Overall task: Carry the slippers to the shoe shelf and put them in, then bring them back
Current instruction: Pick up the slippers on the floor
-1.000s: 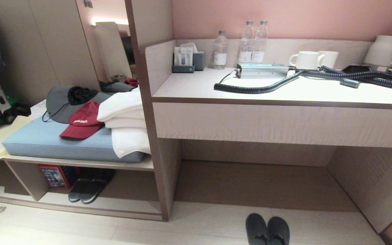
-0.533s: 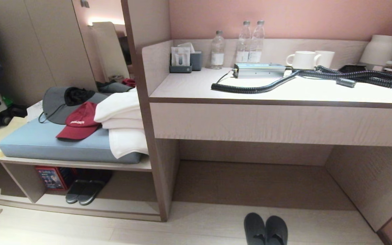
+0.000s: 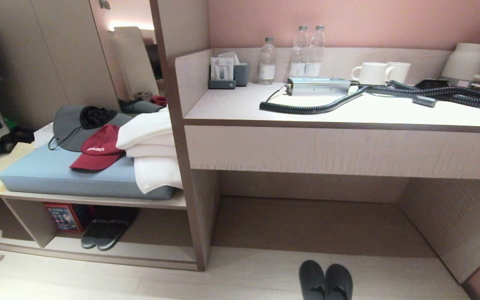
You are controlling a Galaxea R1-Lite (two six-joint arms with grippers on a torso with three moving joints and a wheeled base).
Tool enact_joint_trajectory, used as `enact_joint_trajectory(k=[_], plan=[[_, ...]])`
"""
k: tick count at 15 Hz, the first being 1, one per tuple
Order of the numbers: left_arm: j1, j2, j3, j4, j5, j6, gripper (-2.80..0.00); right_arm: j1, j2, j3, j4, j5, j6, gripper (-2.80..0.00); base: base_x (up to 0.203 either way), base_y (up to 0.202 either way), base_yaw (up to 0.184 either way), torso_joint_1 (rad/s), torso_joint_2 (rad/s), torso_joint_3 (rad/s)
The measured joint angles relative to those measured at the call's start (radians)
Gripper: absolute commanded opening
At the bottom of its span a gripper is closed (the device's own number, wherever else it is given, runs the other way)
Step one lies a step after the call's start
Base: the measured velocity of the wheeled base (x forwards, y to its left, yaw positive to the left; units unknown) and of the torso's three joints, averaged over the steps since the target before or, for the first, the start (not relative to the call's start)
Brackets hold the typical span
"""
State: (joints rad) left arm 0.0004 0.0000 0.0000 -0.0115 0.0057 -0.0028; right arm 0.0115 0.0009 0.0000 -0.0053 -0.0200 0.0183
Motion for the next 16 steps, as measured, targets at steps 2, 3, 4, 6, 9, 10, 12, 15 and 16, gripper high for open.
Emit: enact_joint_trajectory(k=[2, 3, 4, 6, 9, 10, 12, 15, 16], plan=[[0.000, 0.000, 0.000, 0.000, 0.000, 0.000, -2.80, 0.000, 0.000, 0.000, 0.000, 0.000, 0.001, -2.80, 0.000, 0.003, -0.099, 0.006, 0.00, 0.000], [0.000, 0.000, 0.000, 0.000, 0.000, 0.000, -2.80, 0.000, 0.000, 0.000, 0.000, 0.000, 0.001, -2.80, 0.001, 0.005, -0.138, 0.007, 0.00, 0.004], [0.000, 0.000, 0.000, 0.000, 0.000, 0.000, -2.80, 0.000, 0.000, 0.000, 0.000, 0.000, 0.001, -2.80, 0.002, 0.003, -0.137, 0.002, 0.00, -0.001], [0.000, 0.000, 0.000, 0.000, 0.001, 0.000, -2.80, 0.000, 0.000, 0.000, 0.000, 0.000, 0.000, -2.80, 0.003, 0.002, -0.100, 0.002, 0.01, 0.003], [0.000, 0.000, 0.000, 0.000, 0.001, -0.001, -2.80, 0.000, 0.000, 0.000, 0.000, 0.003, -0.001, -2.80, 0.000, 0.000, 0.000, 0.000, 0.00, 0.000], [0.000, 0.000, 0.000, 0.000, 0.000, 0.000, -2.80, 0.000, 0.000, 0.000, 0.000, 0.004, -0.002, -2.80, 0.000, 0.000, 0.000, 0.000, 0.00, 0.000], [0.000, 0.000, 0.000, 0.009, 0.001, -0.002, -2.80, 0.000, 0.000, 0.000, 0.000, 0.005, -0.002, -2.80, 0.000, 0.000, 0.000, 0.003, 0.00, -0.061], [0.000, 0.000, -0.003, 0.010, 0.001, -0.005, -2.80, 0.000, 0.000, 0.000, 0.000, 0.002, 0.002, -2.80, 0.000, 0.000, 0.000, 0.004, 0.00, -0.181], [0.000, 0.000, -0.003, 0.011, 0.001, -0.006, -2.80, 0.000, 0.000, 0.000, 0.000, 0.000, 0.007, -2.80, 0.000, 0.000, 0.000, 0.008, 0.00, -0.193]])
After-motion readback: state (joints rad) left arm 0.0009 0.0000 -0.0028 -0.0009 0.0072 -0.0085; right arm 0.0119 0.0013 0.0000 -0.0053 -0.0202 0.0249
